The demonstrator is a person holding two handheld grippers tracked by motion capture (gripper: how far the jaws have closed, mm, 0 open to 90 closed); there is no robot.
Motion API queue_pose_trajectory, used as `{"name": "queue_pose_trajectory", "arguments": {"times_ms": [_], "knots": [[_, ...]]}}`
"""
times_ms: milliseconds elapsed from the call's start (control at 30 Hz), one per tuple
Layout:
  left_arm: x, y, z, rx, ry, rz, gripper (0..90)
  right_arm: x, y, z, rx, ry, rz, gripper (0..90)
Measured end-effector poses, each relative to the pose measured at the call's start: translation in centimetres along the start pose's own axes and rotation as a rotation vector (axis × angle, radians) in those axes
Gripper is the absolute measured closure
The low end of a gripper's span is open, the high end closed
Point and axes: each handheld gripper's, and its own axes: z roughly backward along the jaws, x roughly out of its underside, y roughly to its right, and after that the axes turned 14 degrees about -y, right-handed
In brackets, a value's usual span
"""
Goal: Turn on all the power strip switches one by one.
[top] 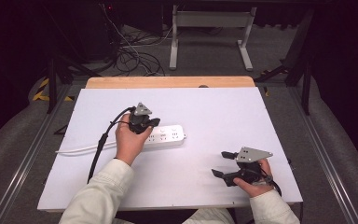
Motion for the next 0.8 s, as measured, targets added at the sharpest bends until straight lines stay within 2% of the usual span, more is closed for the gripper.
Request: {"name": "queue_pose_trajectory", "arguments": {"times_ms": [100,267,367,667,800], "knots": [[-0.1,0.4,-0.4,0.006,-0.009,0.004,89.9,0.0,0.0,0.0,-0.001,0.003,0.0,22.8],[-0.2,0.8,-1.5,-0.016,-0.05,-0.024,89.9,0.0,0.0,0.0,0.0,0.002,0.002,22.8],[-0.2,0.8,-2.0,-0.018,-0.061,-0.022,89.9,0.0,-0.1,0.0,0.0,0.0,0.003,22.8],[0.0,0.8,-2.9,-0.025,-0.094,-0.029,89.9,0.0,0.0,0.0,-0.002,-0.001,0.003,22.8],[0.0,0.8,-2.9,-0.034,-0.094,-0.037,89.9,0.0,0.0,0.0,-0.002,0.001,0.001,22.8]]}}
